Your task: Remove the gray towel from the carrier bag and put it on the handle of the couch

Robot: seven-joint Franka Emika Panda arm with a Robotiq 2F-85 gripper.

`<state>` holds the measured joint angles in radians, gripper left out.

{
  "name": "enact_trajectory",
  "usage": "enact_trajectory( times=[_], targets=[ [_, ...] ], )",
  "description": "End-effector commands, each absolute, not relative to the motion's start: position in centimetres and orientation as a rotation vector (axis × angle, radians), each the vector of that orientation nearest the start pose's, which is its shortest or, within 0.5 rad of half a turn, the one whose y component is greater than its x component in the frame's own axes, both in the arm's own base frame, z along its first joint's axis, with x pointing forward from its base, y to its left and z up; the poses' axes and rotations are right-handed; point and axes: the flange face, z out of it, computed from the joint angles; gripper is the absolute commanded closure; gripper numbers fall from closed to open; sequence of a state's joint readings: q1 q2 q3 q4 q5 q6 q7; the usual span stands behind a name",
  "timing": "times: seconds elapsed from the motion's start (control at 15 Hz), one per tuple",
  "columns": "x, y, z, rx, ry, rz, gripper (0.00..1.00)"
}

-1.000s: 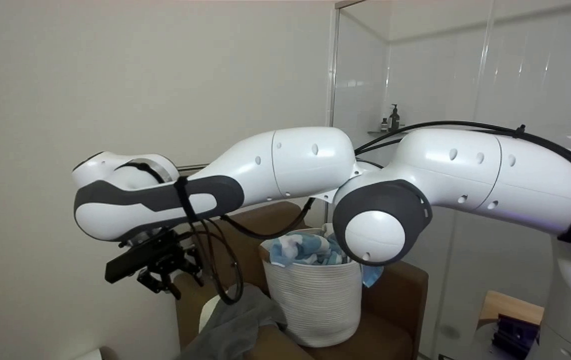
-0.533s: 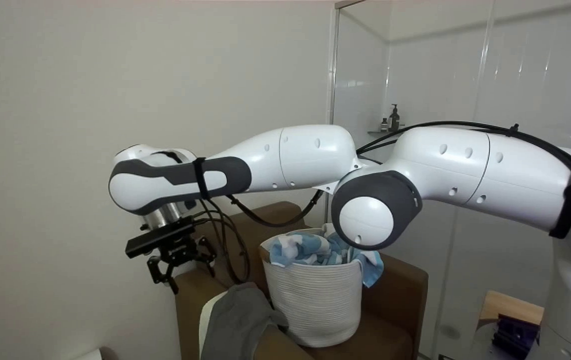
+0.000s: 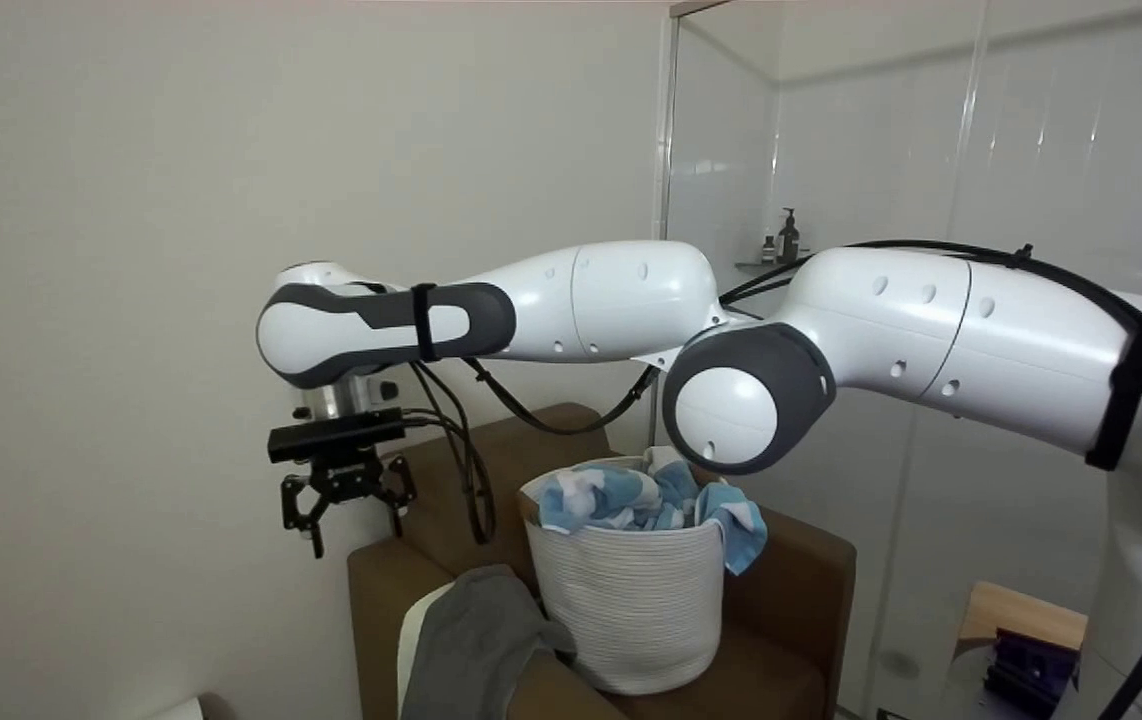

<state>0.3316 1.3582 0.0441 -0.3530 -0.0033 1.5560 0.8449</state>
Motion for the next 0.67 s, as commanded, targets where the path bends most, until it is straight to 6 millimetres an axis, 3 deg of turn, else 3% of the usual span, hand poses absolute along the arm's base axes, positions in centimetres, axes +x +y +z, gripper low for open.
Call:
enact_trajectory(
  times=[0.0,0.2,0.47,0.53,0.6],
  targets=[
    [74.1,26.8,24.1,-3.107,0.643,0.259,0.00],
    [73.9,27.1,25.6,-3.136,0.517,0.246,0.00],
    [73.8,27.0,29.5,-3.200,0.403,0.181,0.00],
    [74.1,27.3,27.2,-3.158,0.476,0.187,0.00],
    [74.1,27.4,28.0,-3.157,0.471,0.176,0.00]
  ],
)
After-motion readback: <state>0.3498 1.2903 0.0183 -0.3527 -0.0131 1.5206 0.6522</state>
